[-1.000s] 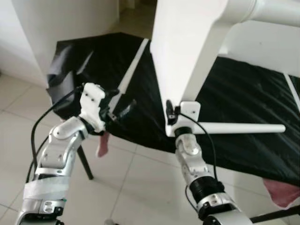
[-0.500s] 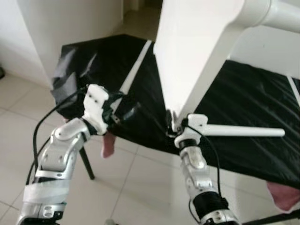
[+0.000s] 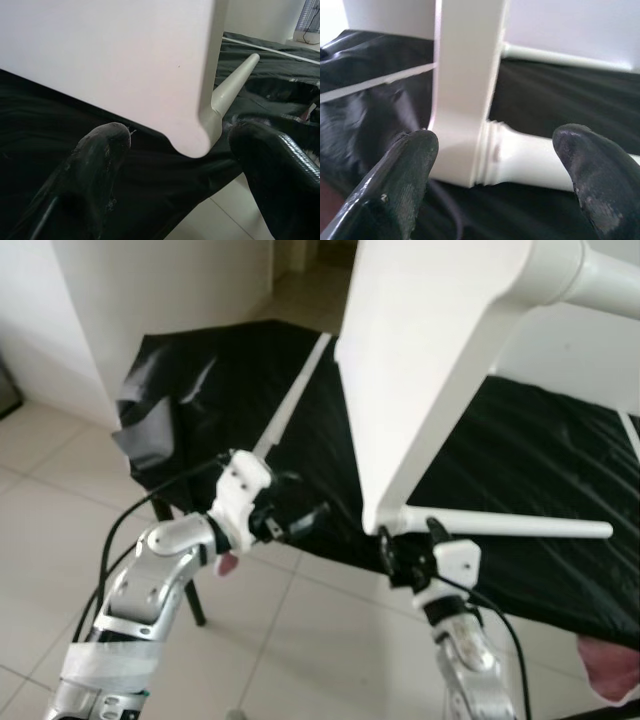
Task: Building children table
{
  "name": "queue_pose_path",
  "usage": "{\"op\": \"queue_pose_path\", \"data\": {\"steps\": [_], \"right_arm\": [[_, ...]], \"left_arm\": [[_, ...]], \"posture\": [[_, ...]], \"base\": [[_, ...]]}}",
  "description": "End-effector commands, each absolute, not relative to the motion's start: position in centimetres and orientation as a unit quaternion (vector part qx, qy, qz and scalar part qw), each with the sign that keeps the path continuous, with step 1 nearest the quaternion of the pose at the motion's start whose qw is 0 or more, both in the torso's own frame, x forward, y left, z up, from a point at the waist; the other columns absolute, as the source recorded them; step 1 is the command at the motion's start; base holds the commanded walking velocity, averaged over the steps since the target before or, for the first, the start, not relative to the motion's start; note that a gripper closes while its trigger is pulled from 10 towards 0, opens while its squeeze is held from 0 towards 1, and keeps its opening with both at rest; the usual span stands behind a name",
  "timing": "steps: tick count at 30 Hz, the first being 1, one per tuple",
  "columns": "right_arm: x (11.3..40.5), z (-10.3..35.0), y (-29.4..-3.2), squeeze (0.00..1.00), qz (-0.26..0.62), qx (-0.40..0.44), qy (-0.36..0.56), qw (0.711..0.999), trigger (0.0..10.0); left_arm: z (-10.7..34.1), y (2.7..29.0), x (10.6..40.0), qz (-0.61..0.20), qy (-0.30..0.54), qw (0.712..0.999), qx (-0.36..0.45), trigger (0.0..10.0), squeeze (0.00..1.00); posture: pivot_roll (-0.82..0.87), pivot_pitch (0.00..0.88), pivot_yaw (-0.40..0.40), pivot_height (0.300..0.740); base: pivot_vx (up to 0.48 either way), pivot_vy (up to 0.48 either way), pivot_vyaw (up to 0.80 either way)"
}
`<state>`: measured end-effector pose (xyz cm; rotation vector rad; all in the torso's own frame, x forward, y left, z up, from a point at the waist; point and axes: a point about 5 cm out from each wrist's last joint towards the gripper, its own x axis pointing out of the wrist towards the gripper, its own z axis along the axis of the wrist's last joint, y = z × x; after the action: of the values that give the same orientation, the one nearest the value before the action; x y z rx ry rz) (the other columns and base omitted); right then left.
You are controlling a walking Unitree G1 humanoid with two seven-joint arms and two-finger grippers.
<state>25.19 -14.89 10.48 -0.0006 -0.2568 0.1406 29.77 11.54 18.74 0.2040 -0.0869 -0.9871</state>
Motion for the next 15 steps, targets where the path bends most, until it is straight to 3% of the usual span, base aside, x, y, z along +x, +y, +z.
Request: {"op": "queue_pose_path", "data": {"steps": [1, 7, 15], "right_arm": [[24.7, 10.7, -15.9, 0.0, 0.058, 0.001, -0.125, 0.99, 10.0], [24.7, 10.8, -18.7, 0.0, 0.002, -0.006, -0.117, 0.993, 10.0], [26.4, 10.8, -22.5, 0.0, -0.106, 0.006, -0.103, 0.989, 10.0]], "left_arm": [[18.9, 11.1, 29.5, -0.488, -0.042, 0.866, 0.099, 10.0, 0.0], [19.2, 11.1, 31.4, -0.437, -0.056, 0.89, 0.115, 10.0, 0.0], [19.8, 9.9, 31.5, -0.477, -0.058, 0.871, 0.102, 10.0, 0.0]], "posture": [[0.11, 0.022, -0.075, 0.74], [0.08, 0.019, -0.056, 0.74], [0.07, 0.021, -0.035, 0.74]], "base": [[0.0, 0.0, 0.0], [0.0, 0.0, 0.0], [0.0, 0.0, 0.0]]}}
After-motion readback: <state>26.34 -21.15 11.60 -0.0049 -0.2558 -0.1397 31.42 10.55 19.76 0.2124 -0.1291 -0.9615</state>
